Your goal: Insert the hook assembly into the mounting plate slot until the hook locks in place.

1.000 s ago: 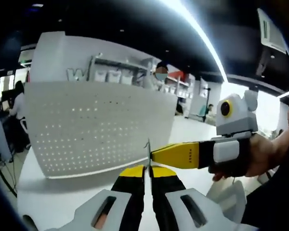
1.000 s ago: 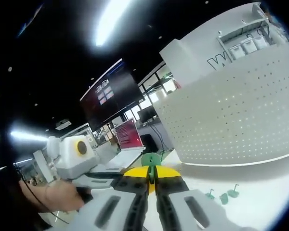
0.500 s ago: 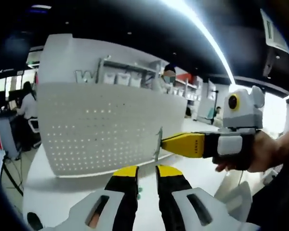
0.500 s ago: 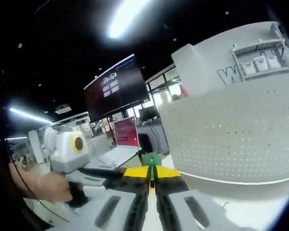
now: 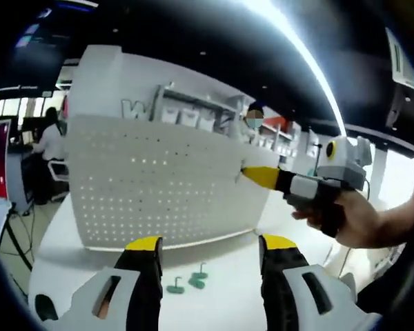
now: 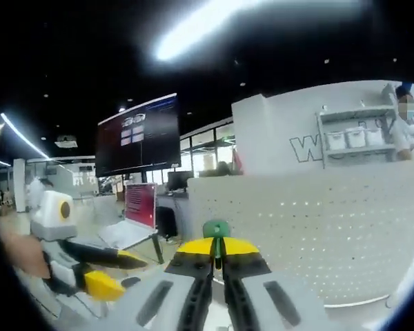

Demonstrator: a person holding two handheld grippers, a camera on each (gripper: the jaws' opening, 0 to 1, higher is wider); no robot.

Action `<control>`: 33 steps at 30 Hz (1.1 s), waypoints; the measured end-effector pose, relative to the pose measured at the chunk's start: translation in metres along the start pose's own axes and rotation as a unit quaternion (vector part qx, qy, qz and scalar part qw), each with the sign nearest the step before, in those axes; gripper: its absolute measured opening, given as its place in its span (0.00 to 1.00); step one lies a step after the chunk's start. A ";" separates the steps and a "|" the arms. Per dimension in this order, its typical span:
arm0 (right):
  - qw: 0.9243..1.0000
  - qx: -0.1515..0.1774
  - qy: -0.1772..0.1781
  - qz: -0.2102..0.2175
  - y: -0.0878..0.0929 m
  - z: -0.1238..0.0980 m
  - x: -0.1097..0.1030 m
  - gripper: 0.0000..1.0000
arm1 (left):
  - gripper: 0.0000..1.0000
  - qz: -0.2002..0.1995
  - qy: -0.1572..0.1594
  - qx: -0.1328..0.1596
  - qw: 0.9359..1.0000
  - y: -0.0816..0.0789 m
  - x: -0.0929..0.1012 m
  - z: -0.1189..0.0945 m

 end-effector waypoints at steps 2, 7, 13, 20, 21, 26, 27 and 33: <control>0.999 0.017 0.032 -0.007 -0.005 -0.002 0.015 0.01 | 0.66 0.010 0.001 -0.001 1.000 0.001 0.002 0.001; 0.997 0.027 0.064 -0.020 -0.006 -0.004 0.033 0.01 | 0.76 0.010 0.014 -0.002 1.000 0.000 0.006 0.003; 0.995 0.033 0.094 -0.031 -0.008 0.001 0.055 0.01 | 0.82 -0.008 0.033 -0.009 0.999 0.000 0.014 0.005; 0.991 0.034 0.127 -0.039 -0.008 0.008 0.082 0.01 | 0.89 -0.019 0.040 -0.020 0.999 0.005 0.016 0.005; 0.990 0.034 0.130 -0.041 -0.008 0.009 0.085 0.01 | 0.89 -0.020 0.038 -0.019 0.999 0.004 0.015 0.005; 0.986 0.037 0.153 -0.049 -0.013 0.015 0.103 0.01 | 0.93 -0.031 0.037 -0.017 0.999 0.004 0.013 0.007; 0.986 0.036 0.156 -0.051 -0.013 0.016 0.105 0.01 | 0.94 -0.032 0.038 -0.019 0.999 0.005 0.014 0.008; 0.983 0.035 0.171 -0.056 -0.015 0.027 0.119 0.01 | 0.99 -0.032 0.038 -0.025 0.998 0.009 0.014 0.010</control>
Point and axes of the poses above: the point that each gripper's makers call its tool centre point, and the gripper's own axes: z roughly forward along the fingers, x roughly to its right, y roughly out of its underside, the point moved 1 cm from there along -z, roughly backward along the fingers, and after that the axes turned 15 degrees about -y, right-handed, at the moved point
